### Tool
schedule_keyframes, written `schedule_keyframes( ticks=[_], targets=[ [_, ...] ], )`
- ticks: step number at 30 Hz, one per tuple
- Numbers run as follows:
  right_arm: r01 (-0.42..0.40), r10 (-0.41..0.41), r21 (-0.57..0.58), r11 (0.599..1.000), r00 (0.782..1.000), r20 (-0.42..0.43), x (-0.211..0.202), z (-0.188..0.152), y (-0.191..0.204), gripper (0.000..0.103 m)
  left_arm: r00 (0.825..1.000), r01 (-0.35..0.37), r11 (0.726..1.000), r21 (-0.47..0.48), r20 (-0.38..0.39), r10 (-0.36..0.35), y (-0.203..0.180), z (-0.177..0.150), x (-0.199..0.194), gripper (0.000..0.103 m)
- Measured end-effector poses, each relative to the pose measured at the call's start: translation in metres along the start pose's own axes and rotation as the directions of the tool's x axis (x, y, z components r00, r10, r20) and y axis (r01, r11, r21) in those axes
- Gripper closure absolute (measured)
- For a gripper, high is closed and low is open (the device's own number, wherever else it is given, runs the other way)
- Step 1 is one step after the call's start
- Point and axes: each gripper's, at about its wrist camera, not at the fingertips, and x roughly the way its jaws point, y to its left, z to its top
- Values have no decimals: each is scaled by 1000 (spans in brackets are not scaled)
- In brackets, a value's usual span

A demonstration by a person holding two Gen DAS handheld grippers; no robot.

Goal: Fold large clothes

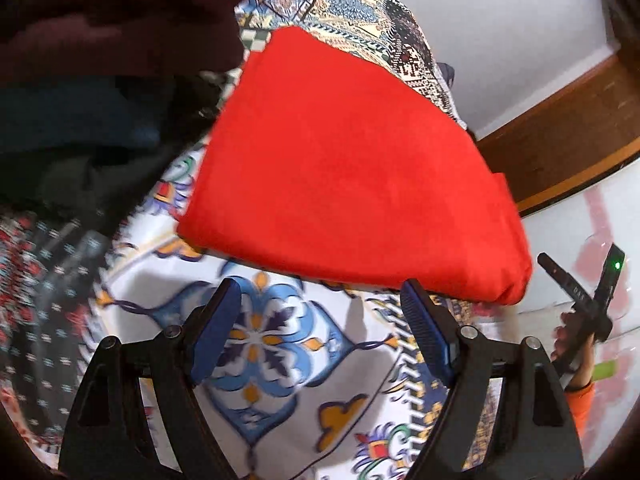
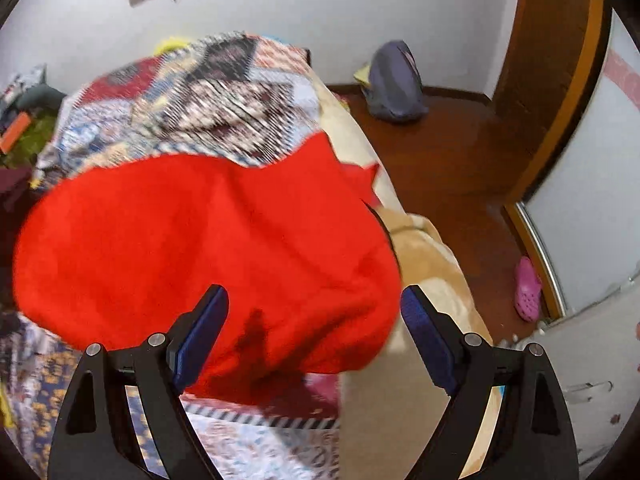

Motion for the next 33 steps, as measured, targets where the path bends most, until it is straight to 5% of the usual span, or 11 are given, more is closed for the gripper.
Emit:
schedule_keyframes(
  ticks=[12,16,20,23,25,33],
  targets=[
    [-94,95,-86,992,995,10,5,-6,51,17,976,187,970,-155,138,-167,11,31,26,21],
    [-124,122,-82,989,992,-21,16,-9,61,17,980,115,988,-108,175,-95,-5,38,34,23],
    [-130,127,-90,987,991,-42,23,-11,70,17,979,-74,997,17,191,69,-41,47,44,54],
    [-125,122,-86,988,991,-47,23,-12,74,17,968,-149,986,67,215,132,-55,53,46,81],
    [-133,129,-79,988,990,-49,20,-12,77,17,958,-189,979,82,234,165,-58,57,41,86],
    [-145,143,-80,986,989,-26,1,-4,92,17,925,-108,981,163,378,39,-94,68,-34,92]
  ],
)
